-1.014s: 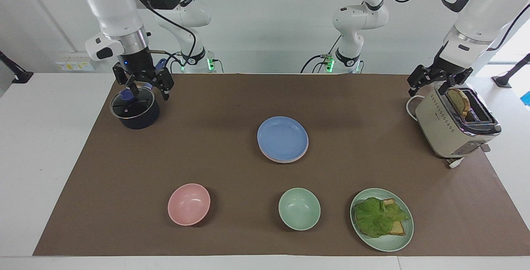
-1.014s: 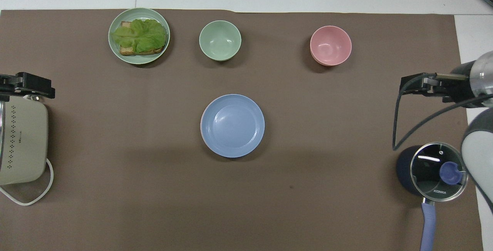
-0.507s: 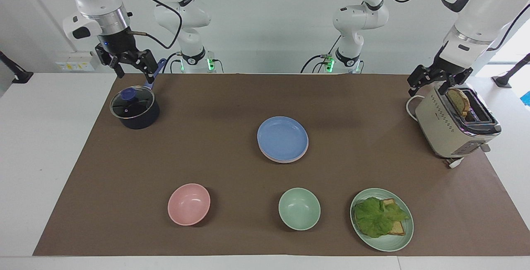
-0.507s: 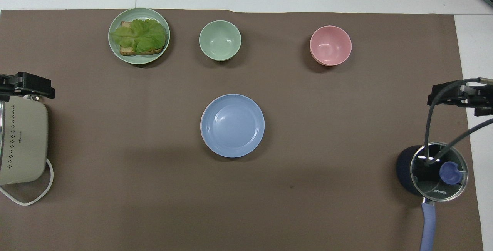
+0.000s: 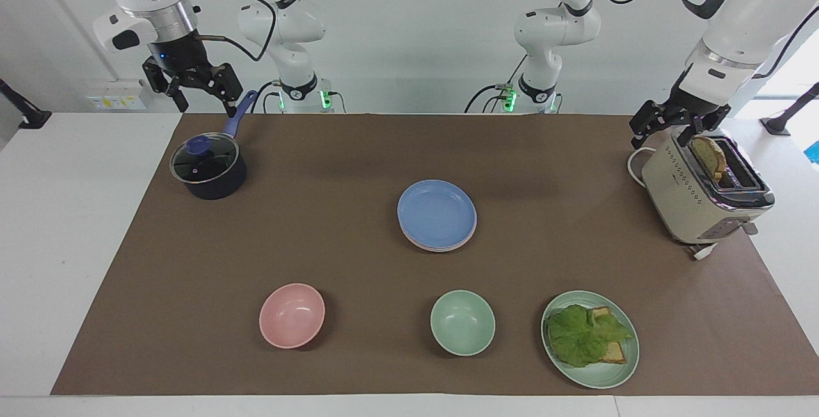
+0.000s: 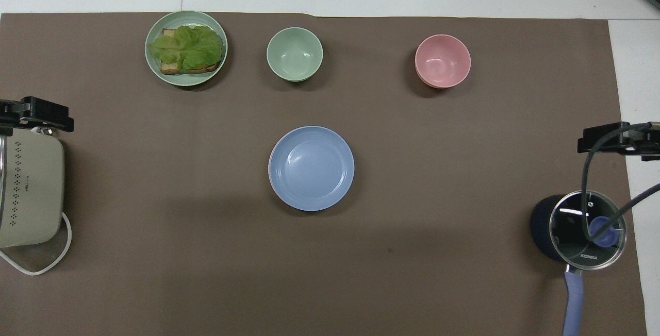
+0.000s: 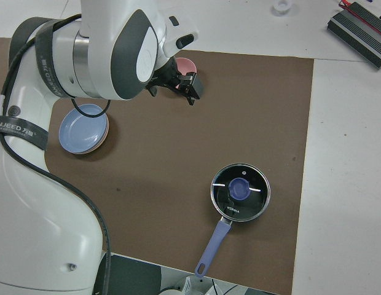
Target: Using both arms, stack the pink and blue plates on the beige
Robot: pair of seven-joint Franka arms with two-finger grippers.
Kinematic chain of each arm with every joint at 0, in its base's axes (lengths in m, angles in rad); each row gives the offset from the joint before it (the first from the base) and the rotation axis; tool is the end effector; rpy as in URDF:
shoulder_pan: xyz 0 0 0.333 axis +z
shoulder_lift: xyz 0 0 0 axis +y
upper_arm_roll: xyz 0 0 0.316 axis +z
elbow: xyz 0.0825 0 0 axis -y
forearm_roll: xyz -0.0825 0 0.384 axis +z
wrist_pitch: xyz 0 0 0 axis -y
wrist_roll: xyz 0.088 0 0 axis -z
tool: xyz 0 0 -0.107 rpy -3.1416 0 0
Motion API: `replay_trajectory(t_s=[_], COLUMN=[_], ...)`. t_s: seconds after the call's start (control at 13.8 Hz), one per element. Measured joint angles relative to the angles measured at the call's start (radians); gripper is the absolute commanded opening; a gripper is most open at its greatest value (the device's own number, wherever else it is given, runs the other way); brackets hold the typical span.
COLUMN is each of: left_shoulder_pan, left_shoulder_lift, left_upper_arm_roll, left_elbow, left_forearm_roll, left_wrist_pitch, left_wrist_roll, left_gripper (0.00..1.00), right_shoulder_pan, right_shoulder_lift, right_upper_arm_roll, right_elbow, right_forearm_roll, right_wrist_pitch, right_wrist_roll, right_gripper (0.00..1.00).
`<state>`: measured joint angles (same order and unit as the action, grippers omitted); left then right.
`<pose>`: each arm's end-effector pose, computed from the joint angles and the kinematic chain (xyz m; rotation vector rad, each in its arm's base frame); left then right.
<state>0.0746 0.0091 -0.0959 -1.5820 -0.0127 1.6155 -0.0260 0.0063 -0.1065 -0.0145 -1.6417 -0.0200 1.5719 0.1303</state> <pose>0.5614 -0.0130 0.6181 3.1272 0.0080 0.0377 0.5211 -0.0069 0.6484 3.1173 -0.2167 0.0590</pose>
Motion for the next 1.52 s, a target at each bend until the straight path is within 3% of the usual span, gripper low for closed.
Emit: replay_trajectory(t_s=[1.52], left_shoulder_pan=[0.000], left_shoulder_lift=[0.000], left_upper_arm_roll=[0.000], left_elbow=[0.000], left_forearm_roll=[0.000], left_wrist_pitch=[0.000], left_wrist_roll=[0.000], left_gripper=[1.00], right_shoulder_pan=[-0.001], right_shoulder_lift=[-0.005], right_upper_arm_roll=[-0.006], right_elbow=[0.001], right_forearm_roll=[-0.001], right_wrist_pitch=[-0.035], right_wrist_roll=[-0.050], right_gripper=[1.00])
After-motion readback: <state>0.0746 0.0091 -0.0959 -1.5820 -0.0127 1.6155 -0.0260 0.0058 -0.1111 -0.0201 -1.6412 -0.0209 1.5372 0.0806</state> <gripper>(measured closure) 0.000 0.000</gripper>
